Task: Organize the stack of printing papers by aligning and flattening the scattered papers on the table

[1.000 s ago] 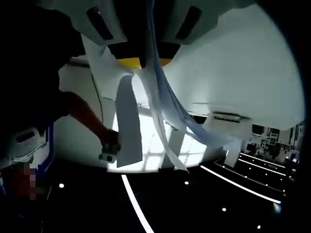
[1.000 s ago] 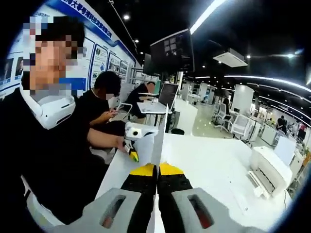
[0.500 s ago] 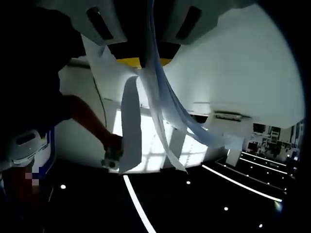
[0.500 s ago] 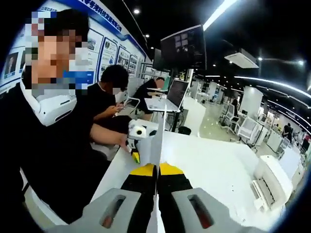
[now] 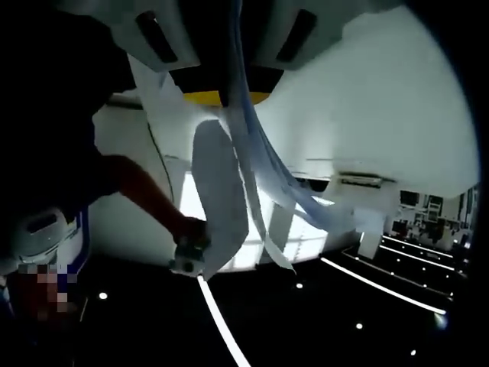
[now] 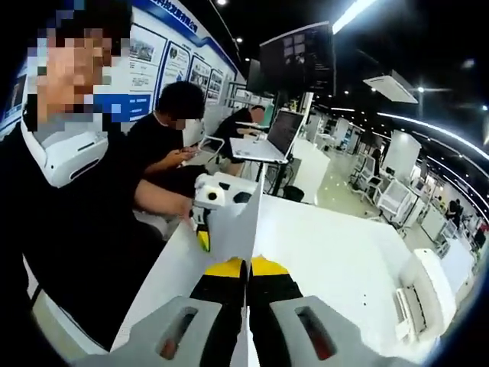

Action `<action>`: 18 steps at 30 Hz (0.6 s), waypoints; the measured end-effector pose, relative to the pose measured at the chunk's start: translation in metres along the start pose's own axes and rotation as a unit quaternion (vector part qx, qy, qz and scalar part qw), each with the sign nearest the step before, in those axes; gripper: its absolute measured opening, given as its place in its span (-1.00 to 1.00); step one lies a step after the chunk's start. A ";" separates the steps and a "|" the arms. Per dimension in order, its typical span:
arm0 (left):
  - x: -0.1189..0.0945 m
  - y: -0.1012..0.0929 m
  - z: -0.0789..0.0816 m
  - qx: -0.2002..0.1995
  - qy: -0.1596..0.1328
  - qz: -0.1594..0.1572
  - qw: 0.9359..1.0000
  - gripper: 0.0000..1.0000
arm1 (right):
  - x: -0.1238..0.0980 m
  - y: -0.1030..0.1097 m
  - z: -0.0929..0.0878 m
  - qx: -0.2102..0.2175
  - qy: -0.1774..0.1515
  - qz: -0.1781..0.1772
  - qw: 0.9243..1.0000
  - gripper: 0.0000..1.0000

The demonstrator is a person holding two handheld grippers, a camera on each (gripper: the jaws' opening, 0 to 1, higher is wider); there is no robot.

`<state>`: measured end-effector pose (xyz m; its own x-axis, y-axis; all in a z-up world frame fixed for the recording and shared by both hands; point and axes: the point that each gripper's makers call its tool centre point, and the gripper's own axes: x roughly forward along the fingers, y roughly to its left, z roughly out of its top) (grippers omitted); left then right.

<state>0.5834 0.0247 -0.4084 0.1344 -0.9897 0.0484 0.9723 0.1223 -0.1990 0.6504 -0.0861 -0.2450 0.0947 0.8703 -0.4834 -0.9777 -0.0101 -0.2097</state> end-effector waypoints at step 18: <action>-0.004 -0.002 0.000 -0.001 0.000 -0.004 1.000 -0.88 | 0.051 -0.002 -0.006 -0.003 0.051 -0.001 0.999 -1.00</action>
<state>0.5813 0.0284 -0.4086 0.1261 -0.9907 0.0504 0.9731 0.1137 -0.2005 0.6581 -0.0446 -0.2748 0.1166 0.8151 -0.5674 -0.9762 -0.0111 -0.2165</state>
